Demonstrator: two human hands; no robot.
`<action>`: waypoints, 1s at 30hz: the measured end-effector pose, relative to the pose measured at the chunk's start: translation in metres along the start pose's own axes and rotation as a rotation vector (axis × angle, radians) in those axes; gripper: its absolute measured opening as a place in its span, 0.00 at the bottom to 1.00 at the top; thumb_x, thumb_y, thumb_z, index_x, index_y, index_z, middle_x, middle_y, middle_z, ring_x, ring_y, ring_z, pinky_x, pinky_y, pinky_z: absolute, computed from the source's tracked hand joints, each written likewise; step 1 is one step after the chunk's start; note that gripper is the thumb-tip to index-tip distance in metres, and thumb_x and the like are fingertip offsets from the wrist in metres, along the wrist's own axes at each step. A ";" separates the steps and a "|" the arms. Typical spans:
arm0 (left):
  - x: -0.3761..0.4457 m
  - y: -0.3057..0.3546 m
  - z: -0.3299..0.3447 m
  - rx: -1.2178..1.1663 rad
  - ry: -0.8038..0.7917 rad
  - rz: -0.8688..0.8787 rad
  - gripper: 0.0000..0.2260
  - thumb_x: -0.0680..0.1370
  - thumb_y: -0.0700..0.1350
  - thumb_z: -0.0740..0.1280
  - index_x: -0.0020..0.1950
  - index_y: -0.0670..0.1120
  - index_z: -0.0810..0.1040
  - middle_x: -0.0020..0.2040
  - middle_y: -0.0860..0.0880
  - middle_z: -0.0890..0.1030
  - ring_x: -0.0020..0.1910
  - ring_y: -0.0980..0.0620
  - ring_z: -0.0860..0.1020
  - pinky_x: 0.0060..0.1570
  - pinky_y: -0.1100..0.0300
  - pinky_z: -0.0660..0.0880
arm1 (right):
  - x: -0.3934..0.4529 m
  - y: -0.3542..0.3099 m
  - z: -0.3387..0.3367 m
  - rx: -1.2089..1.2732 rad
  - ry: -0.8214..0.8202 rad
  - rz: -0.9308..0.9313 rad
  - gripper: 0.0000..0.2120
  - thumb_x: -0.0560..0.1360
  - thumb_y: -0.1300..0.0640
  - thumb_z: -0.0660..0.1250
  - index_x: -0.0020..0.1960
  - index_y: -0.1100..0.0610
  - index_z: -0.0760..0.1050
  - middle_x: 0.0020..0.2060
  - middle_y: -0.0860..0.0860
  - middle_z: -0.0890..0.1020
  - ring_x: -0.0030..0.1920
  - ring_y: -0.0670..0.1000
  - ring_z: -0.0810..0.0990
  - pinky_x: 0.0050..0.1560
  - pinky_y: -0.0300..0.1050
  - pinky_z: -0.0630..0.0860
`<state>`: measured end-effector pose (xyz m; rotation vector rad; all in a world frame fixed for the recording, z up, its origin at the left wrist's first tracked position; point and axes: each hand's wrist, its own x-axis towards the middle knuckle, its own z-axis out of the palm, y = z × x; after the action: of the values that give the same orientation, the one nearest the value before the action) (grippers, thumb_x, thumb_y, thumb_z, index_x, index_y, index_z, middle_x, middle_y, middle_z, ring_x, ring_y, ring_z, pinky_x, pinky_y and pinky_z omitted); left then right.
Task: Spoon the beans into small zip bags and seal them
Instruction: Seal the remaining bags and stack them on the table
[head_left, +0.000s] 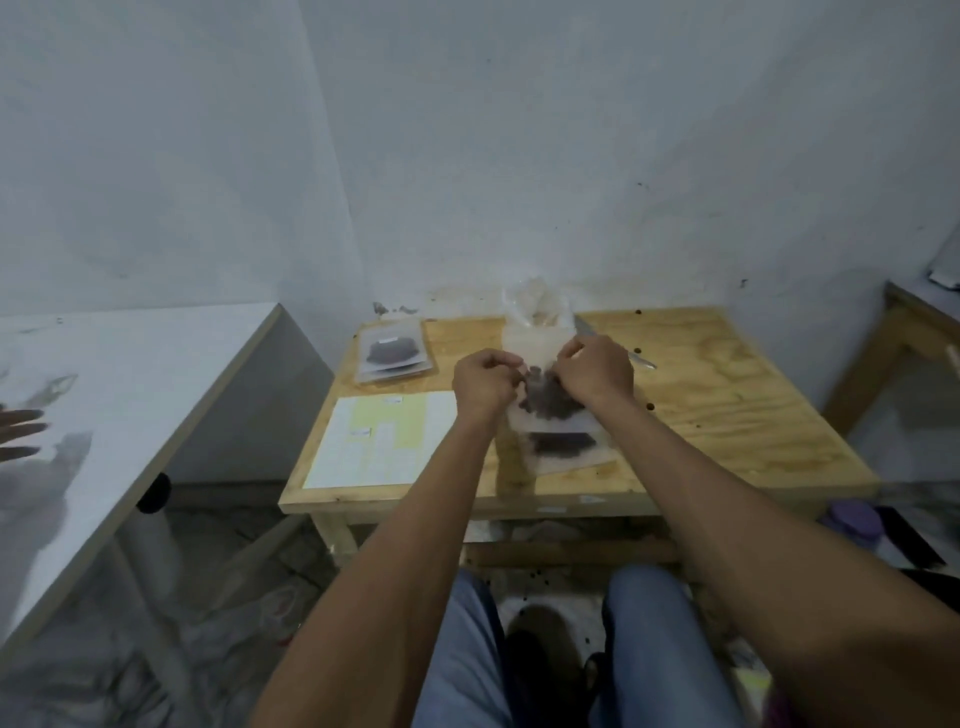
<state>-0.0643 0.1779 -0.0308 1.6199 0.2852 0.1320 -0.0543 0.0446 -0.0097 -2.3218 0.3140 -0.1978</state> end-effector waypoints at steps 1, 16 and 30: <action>0.004 0.006 -0.007 -0.049 -0.003 0.003 0.13 0.74 0.28 0.67 0.40 0.44 0.82 0.45 0.43 0.85 0.40 0.49 0.80 0.36 0.60 0.75 | 0.004 -0.003 -0.002 0.199 -0.024 0.005 0.03 0.74 0.59 0.73 0.42 0.52 0.81 0.47 0.50 0.84 0.47 0.53 0.81 0.40 0.42 0.73; 0.031 -0.007 -0.179 0.827 0.278 0.006 0.13 0.76 0.38 0.71 0.60 0.42 0.79 0.56 0.42 0.82 0.47 0.44 0.79 0.39 0.58 0.73 | 0.002 -0.066 0.050 0.812 -0.217 0.022 0.10 0.75 0.66 0.70 0.51 0.54 0.83 0.45 0.46 0.82 0.46 0.43 0.78 0.42 0.39 0.74; 0.017 -0.036 -0.175 0.835 0.376 -0.116 0.17 0.77 0.36 0.70 0.66 0.41 0.76 0.61 0.41 0.80 0.58 0.41 0.79 0.52 0.51 0.76 | -0.010 -0.071 0.084 0.716 -0.297 -0.011 0.10 0.74 0.65 0.70 0.51 0.54 0.84 0.49 0.51 0.84 0.48 0.50 0.80 0.41 0.42 0.74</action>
<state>-0.0964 0.3528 -0.0554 2.3953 0.8000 0.2509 -0.0323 0.1526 -0.0168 -1.6112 0.0590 0.0337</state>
